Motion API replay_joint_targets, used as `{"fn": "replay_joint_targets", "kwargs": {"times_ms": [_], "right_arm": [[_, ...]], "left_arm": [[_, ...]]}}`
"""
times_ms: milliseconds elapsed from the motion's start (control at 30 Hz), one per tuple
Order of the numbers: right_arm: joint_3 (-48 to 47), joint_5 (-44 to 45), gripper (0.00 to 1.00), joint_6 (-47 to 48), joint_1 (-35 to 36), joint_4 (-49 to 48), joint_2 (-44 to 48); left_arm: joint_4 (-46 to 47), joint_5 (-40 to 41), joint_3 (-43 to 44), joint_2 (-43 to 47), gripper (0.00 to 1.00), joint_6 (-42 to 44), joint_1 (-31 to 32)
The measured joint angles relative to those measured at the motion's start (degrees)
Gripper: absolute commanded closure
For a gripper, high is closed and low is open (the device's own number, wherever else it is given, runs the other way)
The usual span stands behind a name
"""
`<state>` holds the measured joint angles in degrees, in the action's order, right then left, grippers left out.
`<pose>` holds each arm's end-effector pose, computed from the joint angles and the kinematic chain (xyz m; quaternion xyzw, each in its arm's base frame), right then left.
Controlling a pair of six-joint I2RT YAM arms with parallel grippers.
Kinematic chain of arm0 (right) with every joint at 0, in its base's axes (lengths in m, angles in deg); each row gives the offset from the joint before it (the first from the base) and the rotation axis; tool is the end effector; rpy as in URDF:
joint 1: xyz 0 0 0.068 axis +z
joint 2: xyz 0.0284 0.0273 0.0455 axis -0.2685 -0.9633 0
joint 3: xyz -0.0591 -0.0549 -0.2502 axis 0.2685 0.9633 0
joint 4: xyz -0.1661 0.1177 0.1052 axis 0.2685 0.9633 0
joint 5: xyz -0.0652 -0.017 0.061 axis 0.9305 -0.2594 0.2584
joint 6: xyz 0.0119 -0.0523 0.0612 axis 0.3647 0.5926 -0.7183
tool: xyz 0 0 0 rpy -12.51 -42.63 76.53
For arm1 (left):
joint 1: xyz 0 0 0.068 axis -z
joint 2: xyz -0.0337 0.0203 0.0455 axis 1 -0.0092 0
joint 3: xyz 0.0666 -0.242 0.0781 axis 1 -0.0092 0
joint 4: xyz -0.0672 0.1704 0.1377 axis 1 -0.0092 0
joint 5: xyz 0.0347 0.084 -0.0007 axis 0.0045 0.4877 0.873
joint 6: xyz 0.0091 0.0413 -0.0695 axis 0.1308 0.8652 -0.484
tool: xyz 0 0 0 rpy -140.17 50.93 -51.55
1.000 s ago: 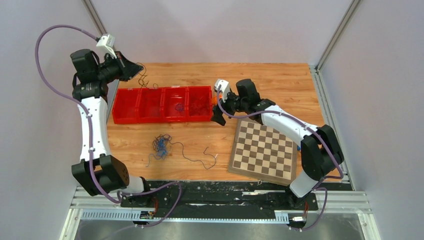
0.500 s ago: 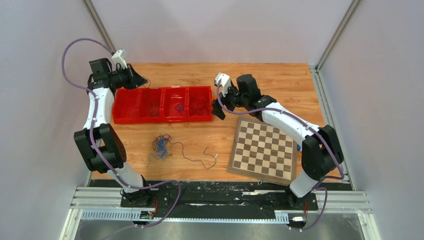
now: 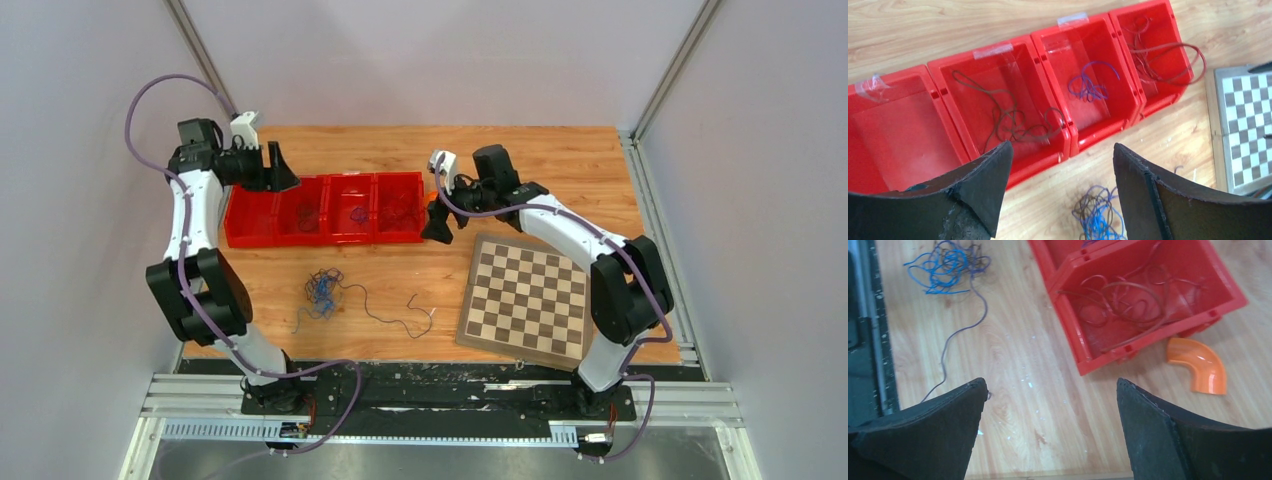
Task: Untangle the cables
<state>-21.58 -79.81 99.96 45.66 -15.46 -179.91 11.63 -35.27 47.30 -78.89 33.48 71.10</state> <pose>0.3080 0.2286 0.2571 -0.4796 0.7159 0.3317 0.3840 0.3466 0.0649 0.2984 0.0614 0.8808 -0.2485 0.3983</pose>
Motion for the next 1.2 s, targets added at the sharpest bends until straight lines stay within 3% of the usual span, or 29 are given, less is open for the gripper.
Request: {"fn": "replay_joint_targets", "kwargs": {"times_ms": [167,267,467,600,733,967,1200], "right_arm": [[-0.1,-4.7,0.0,0.0,0.3,2.1,-1.6],[-0.1,-5.9,0.0,0.0,0.6,2.7,-2.1],[-0.1,-6.1,0.06,1.9,4.0,6.2,-3.1],[1.3,-4.9,0.09,4.5,7.7,9.4,-3.9],[3.6,-4.1,0.12,5.6,10.1,11.9,-4.6],[5.4,-2.7,0.23,7.0,10.2,13.4,-4.7],[10.8,-1.9,0.25,7.9,10.2,14.5,-2.2]], "left_arm": [[-8.8,-1.2,-1.6,7.4,0.22,10.3,-0.8],[-17.4,-3.1,-5.2,12.3,0.25,20.9,-0.9],[-25.4,-4.1,-20.7,15.4,0.25,31.4,1.0],[-21.6,-2.1,-32.0,19.5,0.23,31.7,6.4],[-14.4,2.9,-38.3,22.7,0.27,28.6,11.9],[-5.7,9.5,-38.7,17.8,0.35,23.9,12.3],[-7.0,3.1,-38.9,26.3,0.34,32.4,16.5]]}}
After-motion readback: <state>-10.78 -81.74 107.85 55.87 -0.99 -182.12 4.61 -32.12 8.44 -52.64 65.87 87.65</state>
